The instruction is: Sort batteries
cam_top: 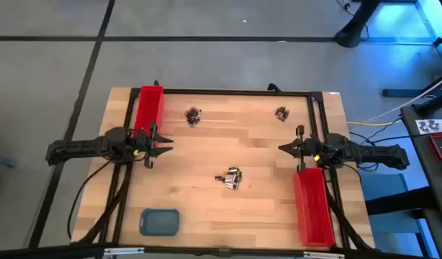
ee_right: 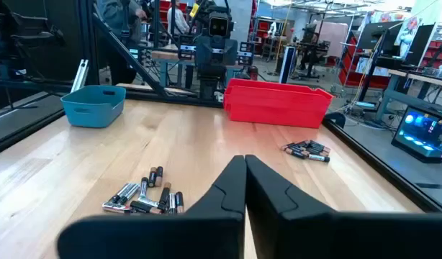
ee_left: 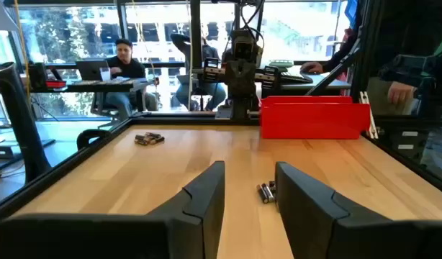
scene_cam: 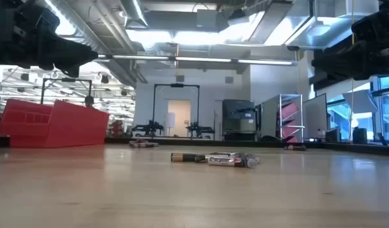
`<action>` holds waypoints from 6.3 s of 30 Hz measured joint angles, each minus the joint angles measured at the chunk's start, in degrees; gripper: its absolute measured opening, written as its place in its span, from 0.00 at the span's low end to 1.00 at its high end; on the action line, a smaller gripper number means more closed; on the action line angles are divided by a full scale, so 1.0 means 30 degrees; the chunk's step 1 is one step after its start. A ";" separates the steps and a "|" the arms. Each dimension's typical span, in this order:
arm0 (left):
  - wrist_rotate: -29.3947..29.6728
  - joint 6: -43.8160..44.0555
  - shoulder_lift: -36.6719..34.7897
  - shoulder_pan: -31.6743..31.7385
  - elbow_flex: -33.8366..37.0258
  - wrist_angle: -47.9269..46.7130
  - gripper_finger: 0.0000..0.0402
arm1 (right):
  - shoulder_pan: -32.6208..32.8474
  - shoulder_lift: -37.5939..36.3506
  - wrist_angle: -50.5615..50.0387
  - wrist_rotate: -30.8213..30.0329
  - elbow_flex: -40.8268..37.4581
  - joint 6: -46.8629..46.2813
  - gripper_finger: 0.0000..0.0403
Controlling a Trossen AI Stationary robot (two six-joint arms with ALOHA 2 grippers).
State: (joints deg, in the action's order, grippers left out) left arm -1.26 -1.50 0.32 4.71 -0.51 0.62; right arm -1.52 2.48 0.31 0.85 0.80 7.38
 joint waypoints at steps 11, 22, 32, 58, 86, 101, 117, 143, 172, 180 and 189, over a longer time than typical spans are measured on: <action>0.0006 0.0000 -0.0007 -0.0001 -0.0006 0.0000 0.28 | 0.0007 0.0006 -0.0004 0.0001 0.0000 -0.0002 0.02; 0.0007 0.0003 0.0000 -0.0006 -0.0005 0.0000 0.28 | 0.0003 -0.0001 0.0001 0.0002 0.0000 -0.0004 0.02; 0.0007 0.0000 0.0000 0.0001 -0.0006 0.0000 0.28 | 0.0003 0.0006 0.0001 0.0006 0.0000 -0.0003 0.02; 0.0005 0.0003 -0.0001 -0.0002 -0.0001 0.0000 0.28 | 0.0001 0.0006 0.0699 -0.0001 -0.0022 -0.0007 0.02; 0.0001 0.0000 -0.0007 -0.0006 0.0000 0.0000 0.28 | 0.0007 1.3435 0.2806 -0.5372 0.7479 -1.1584 0.02; 0.0004 0.0000 -0.0004 -0.0006 0.0000 0.0000 0.28 | 0.0007 2.5605 -0.2278 0.1233 1.7777 -1.2338 0.02; 0.0000 0.0000 -0.0007 -0.0006 0.0000 0.0000 0.28 | 0.0007 3.1035 -0.4562 0.3575 1.8914 -0.7156 0.31; 0.0004 0.0002 -0.0004 -0.0001 -0.0004 0.0000 0.28 | 0.0022 3.3913 -0.3256 0.3554 1.8914 -0.2275 0.35; 0.0007 0.0000 0.0051 -0.0001 0.0000 0.0000 0.28 | 0.0627 3.4795 -0.3346 0.1574 1.8928 -0.0210 0.35; 0.0007 0.0004 0.0051 -0.0003 -0.0004 0.0000 0.28 | 0.0627 3.5340 -0.3445 0.1383 1.8957 -0.0313 0.31; 0.0007 0.0000 0.0051 -0.0006 -0.0001 0.0000 0.28 | 0.0647 3.5350 -0.3729 0.0962 1.8955 -0.1665 0.05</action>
State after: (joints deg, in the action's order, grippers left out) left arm -1.23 -1.50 0.47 4.69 -0.52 0.62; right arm 0.42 108.54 -10.87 3.73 57.66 2.38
